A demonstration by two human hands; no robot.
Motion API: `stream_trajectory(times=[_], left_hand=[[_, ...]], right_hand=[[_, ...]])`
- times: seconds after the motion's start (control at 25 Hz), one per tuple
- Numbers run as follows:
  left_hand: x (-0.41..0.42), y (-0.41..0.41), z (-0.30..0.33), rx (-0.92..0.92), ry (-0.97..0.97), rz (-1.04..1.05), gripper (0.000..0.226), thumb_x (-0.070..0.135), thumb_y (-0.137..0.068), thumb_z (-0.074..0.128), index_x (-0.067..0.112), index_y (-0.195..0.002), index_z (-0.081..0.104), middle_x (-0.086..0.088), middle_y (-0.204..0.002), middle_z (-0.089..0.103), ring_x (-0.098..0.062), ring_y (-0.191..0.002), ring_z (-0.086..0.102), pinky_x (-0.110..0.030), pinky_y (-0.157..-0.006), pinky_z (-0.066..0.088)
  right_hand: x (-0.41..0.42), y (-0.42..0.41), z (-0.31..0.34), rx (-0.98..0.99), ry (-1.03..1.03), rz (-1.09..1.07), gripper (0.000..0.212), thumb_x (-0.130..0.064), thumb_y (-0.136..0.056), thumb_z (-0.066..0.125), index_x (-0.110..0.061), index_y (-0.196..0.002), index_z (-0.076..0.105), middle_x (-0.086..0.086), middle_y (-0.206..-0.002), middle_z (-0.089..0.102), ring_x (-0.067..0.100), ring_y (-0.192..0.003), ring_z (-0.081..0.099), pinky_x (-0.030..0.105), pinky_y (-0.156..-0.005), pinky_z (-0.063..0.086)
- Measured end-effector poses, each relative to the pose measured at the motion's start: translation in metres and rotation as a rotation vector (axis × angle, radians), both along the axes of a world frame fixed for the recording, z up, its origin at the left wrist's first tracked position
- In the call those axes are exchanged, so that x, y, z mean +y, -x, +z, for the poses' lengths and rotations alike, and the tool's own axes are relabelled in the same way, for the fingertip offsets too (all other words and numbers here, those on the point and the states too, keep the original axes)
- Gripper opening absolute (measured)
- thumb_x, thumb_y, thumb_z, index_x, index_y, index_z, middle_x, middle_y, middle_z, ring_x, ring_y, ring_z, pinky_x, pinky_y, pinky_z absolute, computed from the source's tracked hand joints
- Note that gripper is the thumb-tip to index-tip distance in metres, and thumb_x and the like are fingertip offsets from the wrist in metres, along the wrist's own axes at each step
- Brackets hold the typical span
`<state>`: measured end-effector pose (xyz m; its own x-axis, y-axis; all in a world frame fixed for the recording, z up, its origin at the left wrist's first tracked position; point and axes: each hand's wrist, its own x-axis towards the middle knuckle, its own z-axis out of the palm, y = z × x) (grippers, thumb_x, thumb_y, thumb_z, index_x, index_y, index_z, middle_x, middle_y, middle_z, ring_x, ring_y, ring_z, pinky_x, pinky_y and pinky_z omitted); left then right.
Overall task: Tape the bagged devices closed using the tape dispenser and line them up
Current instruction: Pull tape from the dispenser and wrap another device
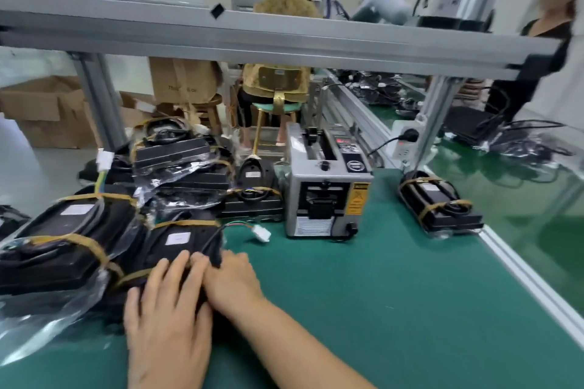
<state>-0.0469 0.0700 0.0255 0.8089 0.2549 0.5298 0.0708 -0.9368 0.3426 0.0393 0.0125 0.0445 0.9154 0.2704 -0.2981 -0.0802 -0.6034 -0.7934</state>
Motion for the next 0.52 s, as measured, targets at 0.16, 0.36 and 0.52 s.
stream_trajectory(times=[0.16, 0.36, 0.52], left_hand=[[0.001, 0.004, -0.009, 0.142, -0.135, -0.033, 0.065, 0.054, -0.095, 0.012, 0.014, -0.116, 0.058, -0.018, -0.120, 0.065, -0.028, -0.116, 0.042, -0.055, -0.090, 0.034], [0.001, 0.005, -0.014, 0.106, -0.242, -0.089, 0.061, 0.059, -0.092, 0.009, 0.015, -0.115, 0.045, -0.010, -0.127, 0.049, -0.038, -0.118, 0.041, -0.072, -0.092, 0.035], [0.003, -0.002, -0.018, 0.029, -0.253, -0.114, 0.060, 0.059, -0.092, 0.010, 0.014, -0.114, 0.042, -0.008, -0.128, 0.038, -0.050, -0.115, 0.049, -0.074, -0.088, 0.037]], right_hand=[[-0.053, -0.003, -0.001, -0.130, -0.137, 0.016, 0.042, -0.036, -0.093, 0.054, -0.015, -0.129, 0.055, 0.004, -0.119, 0.054, 0.017, -0.108, 0.054, 0.028, -0.100, 0.039], [-0.158, 0.003, -0.003, -0.587, -0.370, -0.255, 0.021, -0.019, -0.084, 0.063, -0.034, -0.099, 0.064, -0.013, -0.089, 0.058, 0.002, -0.081, 0.055, 0.009, -0.074, 0.041], [-0.250, -0.027, -0.001, -0.767, -0.158, -0.480, 0.024, -0.007, -0.086, 0.066, -0.027, -0.099, 0.064, -0.007, -0.094, 0.059, 0.010, -0.085, 0.055, 0.027, -0.081, 0.045]])
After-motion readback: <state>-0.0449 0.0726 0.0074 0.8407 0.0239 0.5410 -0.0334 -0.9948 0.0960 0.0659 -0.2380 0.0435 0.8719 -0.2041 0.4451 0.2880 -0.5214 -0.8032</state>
